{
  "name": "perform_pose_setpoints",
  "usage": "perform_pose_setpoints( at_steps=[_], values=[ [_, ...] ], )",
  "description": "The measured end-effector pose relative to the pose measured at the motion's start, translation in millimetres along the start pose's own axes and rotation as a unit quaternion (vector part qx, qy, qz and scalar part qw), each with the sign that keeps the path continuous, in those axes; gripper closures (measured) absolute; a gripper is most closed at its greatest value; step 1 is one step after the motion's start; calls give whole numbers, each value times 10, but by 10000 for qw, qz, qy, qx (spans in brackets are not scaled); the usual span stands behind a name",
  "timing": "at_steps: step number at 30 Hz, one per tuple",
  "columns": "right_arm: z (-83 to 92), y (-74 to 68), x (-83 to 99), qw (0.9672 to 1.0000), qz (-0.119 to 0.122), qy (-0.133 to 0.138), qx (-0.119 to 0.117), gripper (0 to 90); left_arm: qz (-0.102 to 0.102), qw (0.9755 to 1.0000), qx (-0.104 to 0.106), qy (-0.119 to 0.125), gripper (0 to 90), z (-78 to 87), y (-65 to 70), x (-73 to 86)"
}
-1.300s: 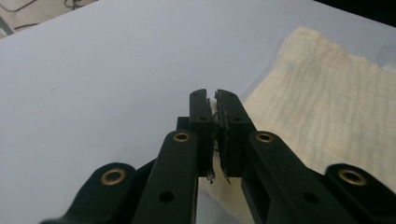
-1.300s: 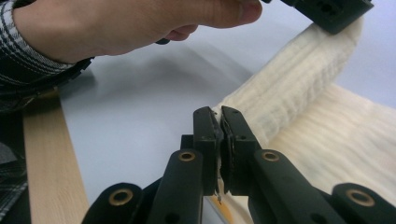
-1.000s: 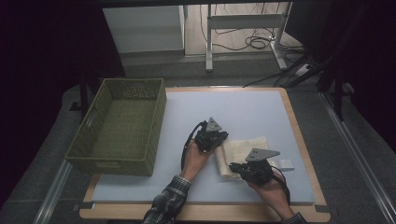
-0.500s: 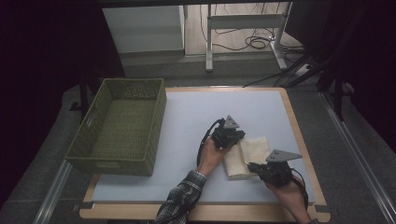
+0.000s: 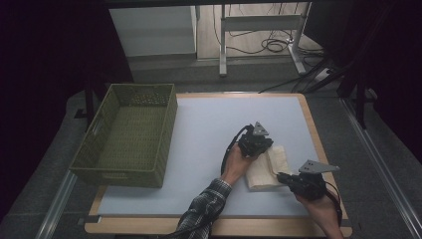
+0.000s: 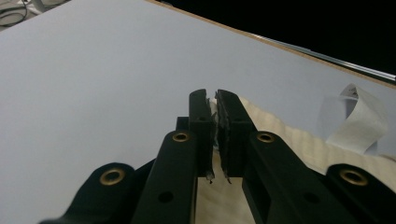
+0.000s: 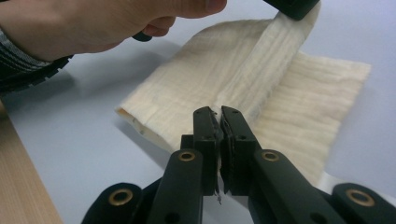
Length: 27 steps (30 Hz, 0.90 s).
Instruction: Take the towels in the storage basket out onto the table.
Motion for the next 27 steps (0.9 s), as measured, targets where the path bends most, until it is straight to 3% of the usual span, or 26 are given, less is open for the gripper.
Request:
perform_pose_setpoints(
  at_steps=[11, 13, 16, 17, 18, 21, 24, 27],
  values=[
    [26, 136, 87, 9997, -79, -68, 206, 854, -2, 9999, -29, -165, 847, -216, 36, -8],
    [19, 160, 118, 9996, -142, -117, 227, 844, -25, 9996, -42, -286, 819, -255, 38, 7],
    [18, 174, 138, 9995, -126, -141, 247, 821, -41, 9996, -59, -258, 715, -260, 42, 11],
    [23, 179, 142, 9995, -113, -137, 264, 791, -66, 9996, -67, -260, 715, -246, 36, 3],
    [45, 191, 139, 9994, -121, -111, 311, 745, -10, 9998, -111, -177, 635, -219, 23, -17],
    [93, 215, 117, 9992, -92, -80, 392, 705, 124, 9998, -137, 4, 536, -143, -10, -67],
    [165, 245, 92, 9987, -37, -59, 502, 683, 196, 9995, -179, 184, 491, -42, -49, -111],
    [252, 293, 69, 9980, -21, -43, 625, 668, 164, 9994, -247, 190, 476, 55, -90, -122]
  ],
)
Point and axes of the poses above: each handheld gripper's, and its own axes: z roughly backward along the jaws, x roughly out of its underside, y roughly to its right, the point moved 2 cm from there along -z, roughly forward along the jaws, and after that the axes turned 11 degrees about y, right-handed, at the moved point
